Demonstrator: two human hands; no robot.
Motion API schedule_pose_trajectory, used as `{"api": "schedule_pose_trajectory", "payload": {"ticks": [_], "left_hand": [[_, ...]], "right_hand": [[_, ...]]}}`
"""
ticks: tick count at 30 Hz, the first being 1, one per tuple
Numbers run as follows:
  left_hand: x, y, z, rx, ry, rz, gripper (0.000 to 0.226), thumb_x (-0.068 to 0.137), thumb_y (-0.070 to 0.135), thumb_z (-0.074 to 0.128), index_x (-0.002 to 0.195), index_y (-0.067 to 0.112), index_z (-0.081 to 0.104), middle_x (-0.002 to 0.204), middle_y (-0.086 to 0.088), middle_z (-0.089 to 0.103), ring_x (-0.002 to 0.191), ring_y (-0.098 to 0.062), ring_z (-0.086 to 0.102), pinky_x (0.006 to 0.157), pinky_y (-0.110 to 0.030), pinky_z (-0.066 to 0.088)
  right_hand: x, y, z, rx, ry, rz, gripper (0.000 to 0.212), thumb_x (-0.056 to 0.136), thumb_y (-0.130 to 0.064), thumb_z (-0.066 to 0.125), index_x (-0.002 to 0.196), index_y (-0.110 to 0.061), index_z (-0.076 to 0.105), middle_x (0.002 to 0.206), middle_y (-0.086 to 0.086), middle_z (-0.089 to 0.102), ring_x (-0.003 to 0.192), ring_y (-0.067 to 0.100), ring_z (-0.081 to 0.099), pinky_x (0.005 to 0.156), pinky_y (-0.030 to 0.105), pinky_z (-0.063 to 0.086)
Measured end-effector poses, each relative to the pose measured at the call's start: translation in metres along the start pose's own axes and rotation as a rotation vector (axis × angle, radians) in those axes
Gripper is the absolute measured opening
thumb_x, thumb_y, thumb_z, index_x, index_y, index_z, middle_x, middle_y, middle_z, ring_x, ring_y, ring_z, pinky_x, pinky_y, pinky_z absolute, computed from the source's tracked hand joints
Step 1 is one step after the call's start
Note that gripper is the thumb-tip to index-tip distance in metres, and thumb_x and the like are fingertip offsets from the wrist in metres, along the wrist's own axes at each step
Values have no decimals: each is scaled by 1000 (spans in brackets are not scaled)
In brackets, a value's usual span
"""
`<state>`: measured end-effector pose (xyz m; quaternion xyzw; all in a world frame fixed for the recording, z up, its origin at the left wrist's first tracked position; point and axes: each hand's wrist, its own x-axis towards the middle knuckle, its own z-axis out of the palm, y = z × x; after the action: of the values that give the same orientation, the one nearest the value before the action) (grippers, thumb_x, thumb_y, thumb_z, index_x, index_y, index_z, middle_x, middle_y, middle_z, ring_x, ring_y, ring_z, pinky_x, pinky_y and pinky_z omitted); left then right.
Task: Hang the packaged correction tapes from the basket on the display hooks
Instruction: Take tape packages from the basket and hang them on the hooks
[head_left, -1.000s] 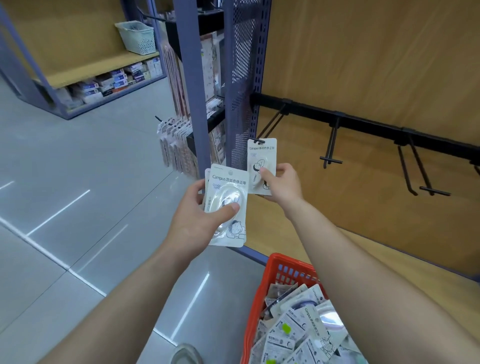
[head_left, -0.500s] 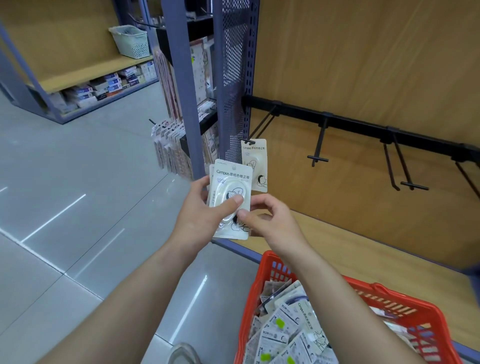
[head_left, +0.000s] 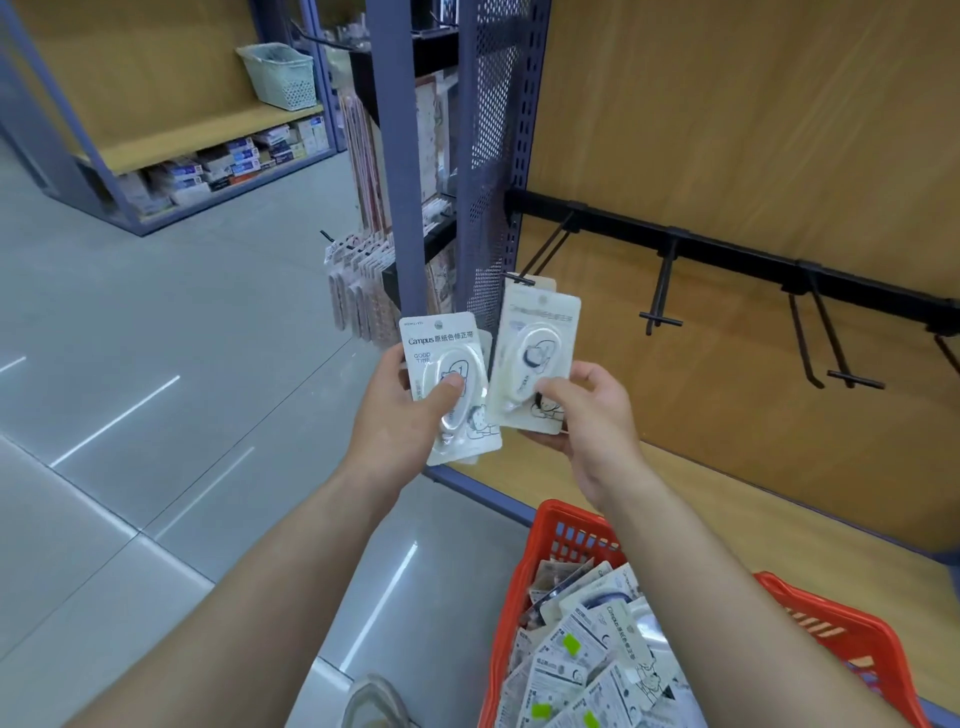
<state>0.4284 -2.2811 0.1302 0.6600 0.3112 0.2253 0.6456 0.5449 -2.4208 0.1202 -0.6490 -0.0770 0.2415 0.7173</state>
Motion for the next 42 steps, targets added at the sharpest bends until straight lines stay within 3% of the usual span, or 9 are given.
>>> {"api": "schedule_pose_trajectory", "payload": {"ticks": [5, 11, 16, 23, 28, 32, 36, 39, 42], "left_hand": [[3, -4, -7, -22, 31, -9, 38, 95, 15, 69, 129, 26, 55, 108, 13, 69, 73, 12, 67, 50, -8, 47], [6, -7, -8, -22, 26, -30, 47, 92, 18, 74, 135, 27, 54, 115, 7, 72, 78, 4, 71, 52, -12, 50], [8, -7, -7, -19, 31, -47, 47, 91, 20, 76, 133, 29, 56, 113, 7, 73, 89, -7, 73, 53, -14, 51], [10, -10, -5, -9, 30, -56, 45, 90, 20, 76, 130, 28, 58, 113, 9, 73, 84, -3, 73, 53, -13, 51], [11, -11, -2, 19, 33, -53, 46, 90, 22, 77, 131, 29, 57, 111, 8, 71, 85, -2, 71, 50, -10, 48], [11, -11, -1, 21, 28, -56, 48, 89, 21, 77, 132, 27, 57, 112, 7, 71, 85, -3, 71, 50, -10, 48], [11, -9, 0, 12, 28, -55, 50, 88, 21, 79, 131, 27, 56, 111, 7, 71, 88, -6, 71, 50, -11, 49], [11, -8, 3, 13, 23, -47, 51, 87, 20, 80, 130, 26, 55, 112, 6, 70, 91, -8, 71, 52, -12, 50], [8, -7, 4, 23, 23, -35, 56, 84, 21, 83, 132, 25, 54, 114, 6, 69, 95, -9, 71, 64, -19, 53]], "right_hand": [[29, 1, -5, -195, 75, -37, 26, 89, -6, 67, 110, -14, 54, 92, -2, 78, 82, 25, 77, 73, 49, 63], [57, 0, 3, -238, 58, -66, 25, 90, -7, 69, 107, -15, 52, 97, 1, 76, 74, 19, 76, 65, 39, 63], [69, 8, 4, -251, 71, -71, 26, 92, -11, 69, 111, -15, 51, 96, -3, 76, 81, 19, 76, 73, 41, 64], [76, 19, 4, -258, 50, -105, 25, 93, -13, 70, 108, -17, 51, 98, 0, 77, 86, 22, 76, 73, 40, 64], [101, 24, 8, -273, 147, -67, 23, 91, -19, 73, 103, -20, 52, 107, 4, 72, 94, 23, 73, 77, 44, 64], [119, 20, 9, -480, 205, 34, 32, 91, -33, 73, 108, -13, 53, 102, 3, 63, 79, 18, 62, 80, 46, 62], [99, 20, -2, -700, 249, -73, 46, 95, -40, 67, 129, -11, 55, 114, -2, 57, 107, 19, 54, 85, 32, 44], [60, 19, -6, -569, 109, -149, 29, 97, -40, 64, 115, -18, 64, 111, -5, 68, 102, 16, 64, 89, 35, 52], [22, 11, -2, -351, -203, -27, 24, 102, -32, 58, 106, -11, 68, 96, 9, 76, 80, 20, 70, 73, 35, 55]]}}
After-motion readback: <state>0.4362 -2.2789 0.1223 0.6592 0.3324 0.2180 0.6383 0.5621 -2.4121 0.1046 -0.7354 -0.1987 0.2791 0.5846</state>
